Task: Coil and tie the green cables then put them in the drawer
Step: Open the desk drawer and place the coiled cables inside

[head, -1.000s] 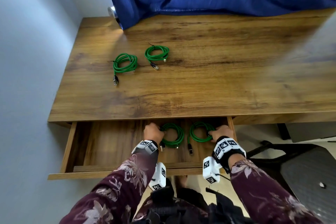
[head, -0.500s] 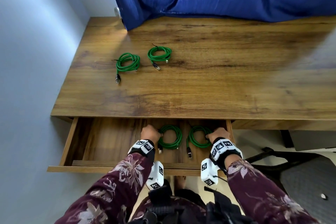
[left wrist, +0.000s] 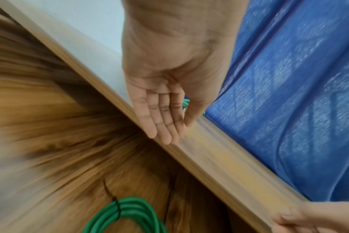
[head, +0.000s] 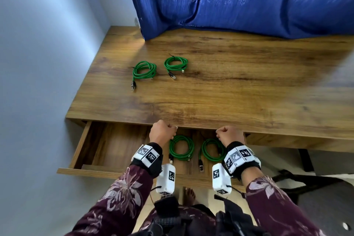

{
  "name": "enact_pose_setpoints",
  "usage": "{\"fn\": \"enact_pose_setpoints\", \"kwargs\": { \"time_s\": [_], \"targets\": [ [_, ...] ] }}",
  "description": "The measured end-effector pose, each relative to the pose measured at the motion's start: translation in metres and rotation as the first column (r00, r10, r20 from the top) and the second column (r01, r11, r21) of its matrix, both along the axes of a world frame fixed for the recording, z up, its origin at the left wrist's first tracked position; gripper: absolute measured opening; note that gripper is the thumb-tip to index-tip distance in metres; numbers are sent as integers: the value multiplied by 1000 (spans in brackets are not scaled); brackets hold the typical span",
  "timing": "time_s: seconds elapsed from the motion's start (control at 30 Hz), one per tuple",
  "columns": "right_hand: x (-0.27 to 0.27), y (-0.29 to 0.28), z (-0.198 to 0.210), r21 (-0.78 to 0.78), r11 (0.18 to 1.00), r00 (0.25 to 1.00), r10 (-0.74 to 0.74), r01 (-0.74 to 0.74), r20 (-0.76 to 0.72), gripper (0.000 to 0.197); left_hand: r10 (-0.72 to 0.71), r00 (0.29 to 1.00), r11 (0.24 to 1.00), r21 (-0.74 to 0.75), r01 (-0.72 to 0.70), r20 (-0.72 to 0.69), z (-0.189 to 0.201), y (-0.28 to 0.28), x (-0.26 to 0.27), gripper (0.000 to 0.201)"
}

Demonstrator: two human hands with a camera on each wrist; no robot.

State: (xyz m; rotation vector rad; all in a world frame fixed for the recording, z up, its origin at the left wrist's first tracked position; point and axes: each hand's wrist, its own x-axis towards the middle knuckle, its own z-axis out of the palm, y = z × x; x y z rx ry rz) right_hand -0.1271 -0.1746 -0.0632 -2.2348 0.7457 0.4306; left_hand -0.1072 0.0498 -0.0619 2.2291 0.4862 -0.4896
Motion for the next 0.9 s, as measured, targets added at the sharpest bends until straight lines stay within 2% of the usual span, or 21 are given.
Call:
{"fn": "enact_pose_setpoints", "kwargs": {
  "time_s": [0.1,0.2,0.27,0.33,0.5,0.6,0.73,0.8,0.9],
  "targets": [
    [7,7,14,-39,999,991,37,-32,127,17,11,985,997,77,-25,172,23,10,5,23],
    [20,16,34,-103,992,971,91,-69,220,13,76,926,988,96,-119,370,45,24,12,18],
    [34,22,45,-120,988,958,125,-96,257,13,149,884,981,45,-188,443,54,36,21,22],
    [50,30,55,-117,987,953,140,-112,268,14,192,864,967,58,-246,465,61,51,34,30],
    [104,50,62,93,995,969,20,-44,246,23,234,861,937,130,-324,452,74,84,71,41],
    [141,59,54,185,983,976,-28,-13,215,28,263,889,923,171,-345,375,73,102,96,46],
    [187,69,41,218,976,987,-43,8,157,36,265,934,921,224,-318,239,69,119,127,46],
    [201,80,46,219,975,985,-80,45,150,44,263,944,923,234,-307,201,69,125,143,43],
    [216,97,56,265,957,982,-155,121,112,44,248,954,930,233,-283,169,65,132,167,41]
  ]
}}
